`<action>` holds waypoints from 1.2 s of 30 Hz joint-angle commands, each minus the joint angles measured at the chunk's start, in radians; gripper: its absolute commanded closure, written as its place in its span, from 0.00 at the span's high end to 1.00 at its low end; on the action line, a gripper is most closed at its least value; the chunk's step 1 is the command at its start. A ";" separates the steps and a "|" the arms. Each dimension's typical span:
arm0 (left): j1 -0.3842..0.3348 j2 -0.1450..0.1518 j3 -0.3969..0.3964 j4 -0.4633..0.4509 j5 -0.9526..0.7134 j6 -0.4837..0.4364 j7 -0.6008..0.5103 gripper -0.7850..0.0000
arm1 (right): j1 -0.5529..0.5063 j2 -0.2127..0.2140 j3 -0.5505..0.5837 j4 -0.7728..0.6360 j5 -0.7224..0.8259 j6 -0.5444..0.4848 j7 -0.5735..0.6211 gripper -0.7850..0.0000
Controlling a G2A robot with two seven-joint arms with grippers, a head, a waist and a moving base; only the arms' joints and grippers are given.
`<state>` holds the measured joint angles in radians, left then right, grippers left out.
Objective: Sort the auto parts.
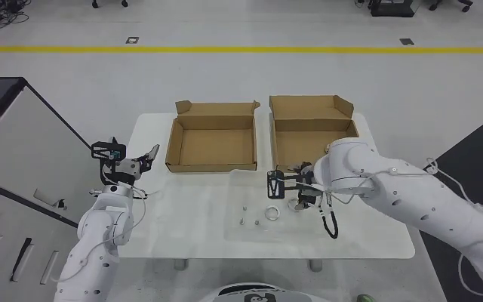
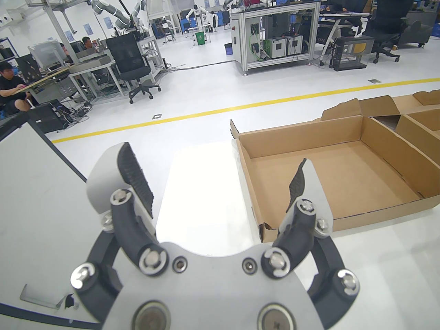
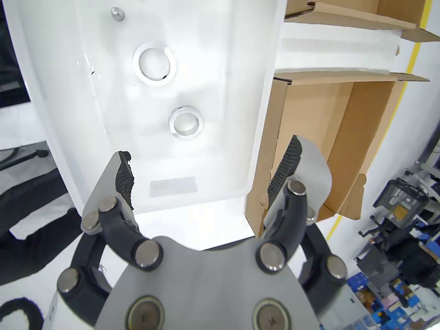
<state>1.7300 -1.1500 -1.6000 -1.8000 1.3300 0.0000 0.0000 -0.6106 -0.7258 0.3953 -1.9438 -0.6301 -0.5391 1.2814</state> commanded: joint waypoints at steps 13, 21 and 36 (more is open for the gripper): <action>0.000 0.000 0.000 0.000 0.000 0.000 0.000 1.00 | 0.030 -0.001 -0.072 0.042 0.053 -0.048 -0.049 1.00; 0.000 0.000 0.000 0.000 0.000 0.000 0.000 1.00 | 0.100 -0.011 -0.205 0.088 0.096 -0.052 -0.052 1.00; 0.000 0.000 0.000 0.000 0.000 0.000 0.000 1.00 | 0.041 -0.084 -0.225 0.176 -0.024 -0.050 -0.051 0.43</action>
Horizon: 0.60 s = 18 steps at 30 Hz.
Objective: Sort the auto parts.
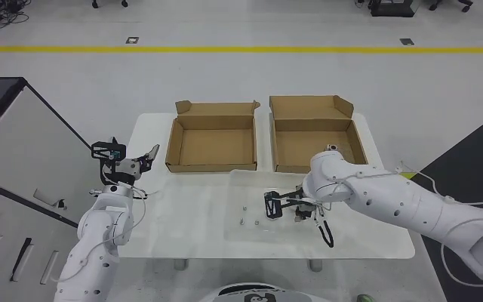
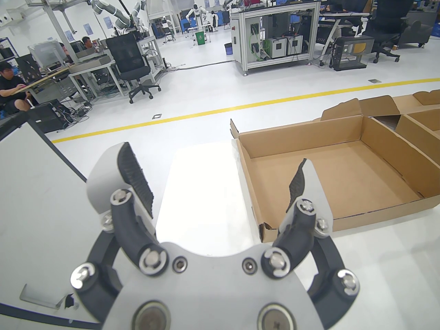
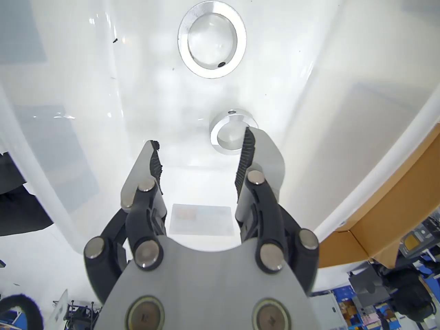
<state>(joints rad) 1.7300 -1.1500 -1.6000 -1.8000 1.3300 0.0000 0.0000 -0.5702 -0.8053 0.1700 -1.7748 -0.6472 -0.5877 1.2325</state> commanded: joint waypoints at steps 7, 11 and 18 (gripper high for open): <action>0.000 0.000 0.000 0.000 0.000 0.000 0.000 1.00 | -0.011 -0.029 0.000 0.026 -0.101 0.001 0.001 0.40; 0.000 0.000 0.000 0.000 0.000 0.000 0.000 1.00 | -0.019 -0.042 0.000 0.038 -0.136 0.012 0.012 0.35; 0.000 0.000 0.000 0.000 0.000 0.000 0.000 1.00 | -0.032 -0.060 0.000 0.057 -0.171 0.020 0.020 0.33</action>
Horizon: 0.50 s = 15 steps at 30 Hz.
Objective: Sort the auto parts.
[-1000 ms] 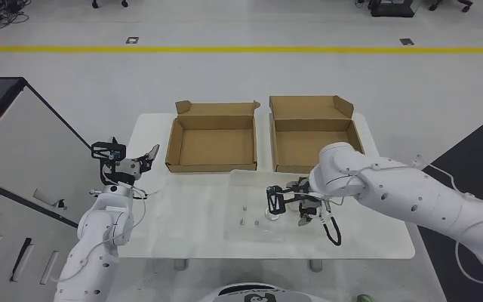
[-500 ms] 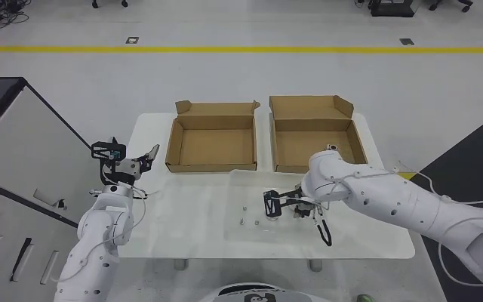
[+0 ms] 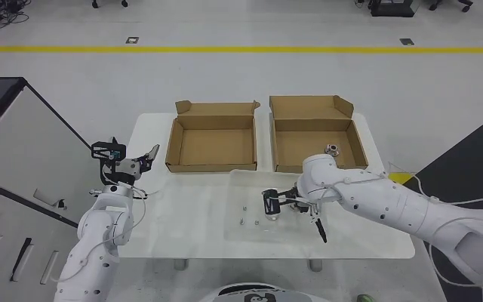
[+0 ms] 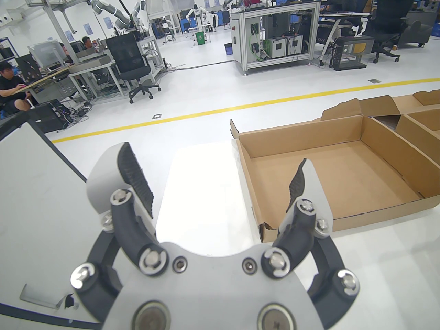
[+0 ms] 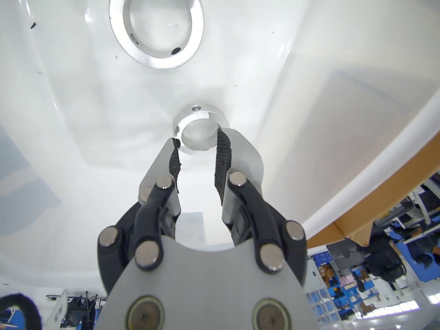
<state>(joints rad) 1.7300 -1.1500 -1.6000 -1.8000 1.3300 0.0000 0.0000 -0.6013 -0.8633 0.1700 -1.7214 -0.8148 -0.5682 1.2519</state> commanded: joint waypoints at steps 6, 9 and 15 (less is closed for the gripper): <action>0.000 0.000 0.000 0.000 0.000 0.000 0.000 1.00 | -0.010 -0.015 0.000 0.015 -0.031 0.002 0.002 0.31; 0.000 0.000 0.000 0.000 0.000 0.000 0.000 1.00 | -0.014 -0.020 0.000 0.020 -0.040 0.001 0.001 0.29; 0.000 0.000 0.000 0.000 0.000 0.000 0.000 1.00 | -0.018 -0.028 0.000 0.031 -0.050 0.001 0.001 0.22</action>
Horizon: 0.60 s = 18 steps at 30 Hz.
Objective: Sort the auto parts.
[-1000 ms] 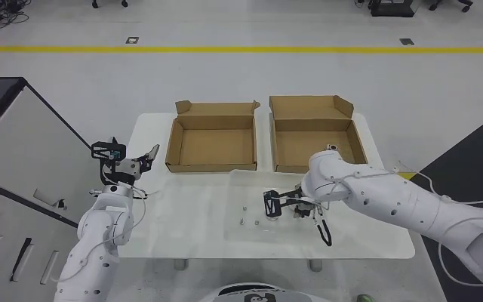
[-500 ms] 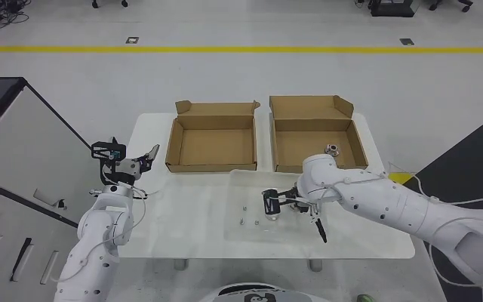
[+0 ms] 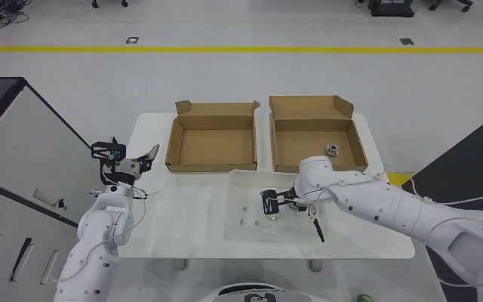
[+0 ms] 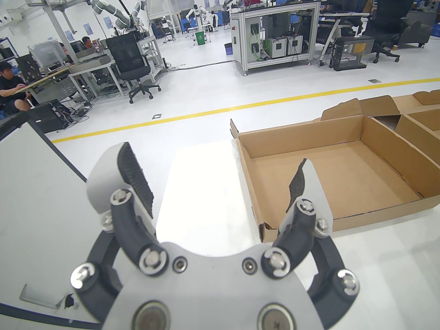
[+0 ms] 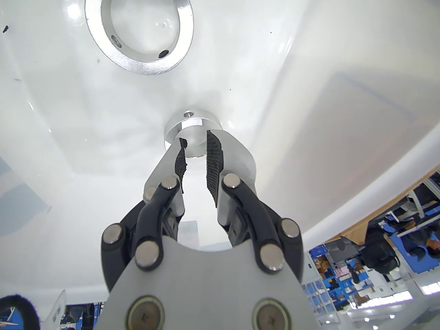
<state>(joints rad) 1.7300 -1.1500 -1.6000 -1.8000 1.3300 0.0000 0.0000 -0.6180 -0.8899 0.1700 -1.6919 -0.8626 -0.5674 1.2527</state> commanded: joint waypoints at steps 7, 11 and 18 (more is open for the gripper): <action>0.000 0.000 0.000 0.000 0.000 0.000 0.000 1.00 | -0.007 -0.009 0.000 0.020 0.011 -0.009 -0.009 0.32; 0.000 0.000 0.000 0.000 0.000 0.000 0.000 1.00 | -0.010 -0.011 0.000 0.028 0.018 -0.021 -0.021 0.39; 0.000 0.000 0.000 0.000 0.000 0.000 0.000 1.00 | -0.008 -0.005 0.000 0.031 0.045 -0.049 -0.049 0.43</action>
<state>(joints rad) 1.7300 -1.1500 -1.6000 -1.8000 1.3300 0.0000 0.0000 -0.6260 -0.8959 0.1700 -1.6610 -0.8226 -0.6123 1.2079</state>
